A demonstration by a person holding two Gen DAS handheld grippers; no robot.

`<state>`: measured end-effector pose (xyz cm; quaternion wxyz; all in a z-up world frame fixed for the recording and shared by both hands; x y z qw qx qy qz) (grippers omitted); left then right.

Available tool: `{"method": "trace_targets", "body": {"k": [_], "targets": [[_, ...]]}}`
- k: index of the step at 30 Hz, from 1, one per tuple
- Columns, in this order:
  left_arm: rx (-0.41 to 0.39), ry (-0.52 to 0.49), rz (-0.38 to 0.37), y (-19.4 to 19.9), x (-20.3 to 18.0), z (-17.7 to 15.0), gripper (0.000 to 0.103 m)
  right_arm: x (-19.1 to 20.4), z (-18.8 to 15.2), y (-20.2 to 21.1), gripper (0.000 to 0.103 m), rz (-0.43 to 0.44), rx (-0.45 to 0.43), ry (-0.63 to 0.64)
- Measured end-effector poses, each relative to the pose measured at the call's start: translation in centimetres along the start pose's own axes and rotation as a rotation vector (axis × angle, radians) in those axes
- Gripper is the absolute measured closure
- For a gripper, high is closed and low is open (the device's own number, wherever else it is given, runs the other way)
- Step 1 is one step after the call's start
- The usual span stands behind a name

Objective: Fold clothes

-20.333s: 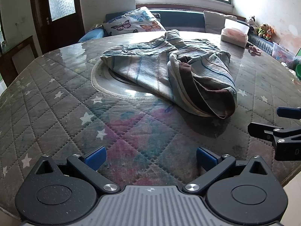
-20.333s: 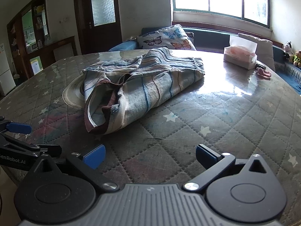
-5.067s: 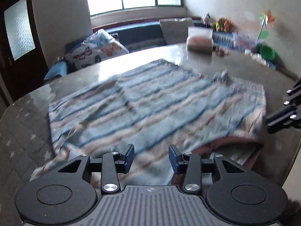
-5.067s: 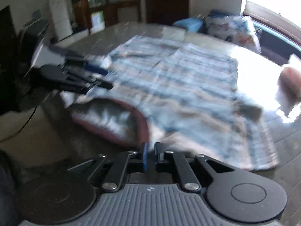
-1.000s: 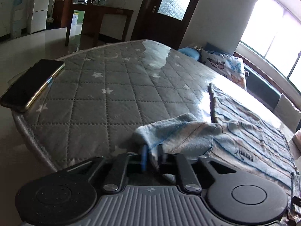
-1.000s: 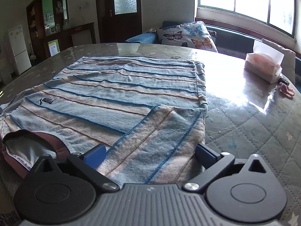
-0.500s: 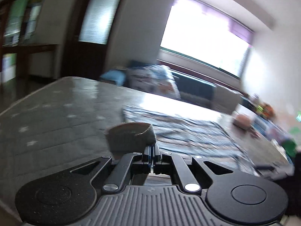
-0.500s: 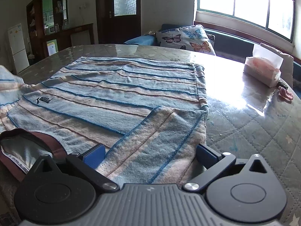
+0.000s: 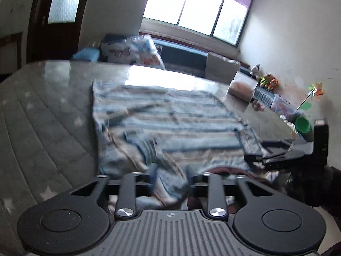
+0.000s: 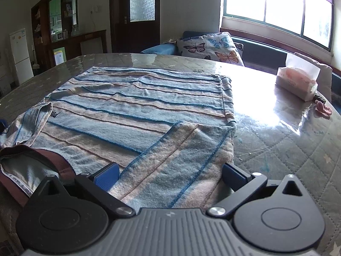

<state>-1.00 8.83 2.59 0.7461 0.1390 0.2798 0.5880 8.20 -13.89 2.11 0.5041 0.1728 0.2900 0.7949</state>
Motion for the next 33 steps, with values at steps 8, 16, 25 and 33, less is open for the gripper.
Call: {"method": "trace_targets", "body": {"k": [8, 16, 25, 33], "targets": [[-0.017, 0.044, 0.107, -2.1, 3.3, 2.0, 0.093, 0.1, -0.1, 0.0, 0.0, -0.001, -0.006, 0.0], [0.063, 0.003, 0.12, -5.1, 3.9, 1.2, 0.094, 0.1, -0.2, 0.0, 0.0, -0.002, -0.008, 0.0], [0.046, 0.021, 0.112, -4.3, 3.6, 0.9, 0.092, 0.1, -0.2, 0.0, 0.0, -0.003, -0.01, -0.002], [0.074, -0.057, 0.004, -2.8, 0.1, 0.0, 0.092, 0.1, -0.2, 0.0, 0.0, -0.003, -0.01, -0.002]]}}
Point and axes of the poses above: each gripper's, at about its wrist camera, not at the fingertips, and y roughly against the way its jaws point, x to its left, z to its top, the point moved 2 cm from there along -y, roughly the way its jaws point, and after that the axes turned 1 degree about -z, right-handed, at the moved point
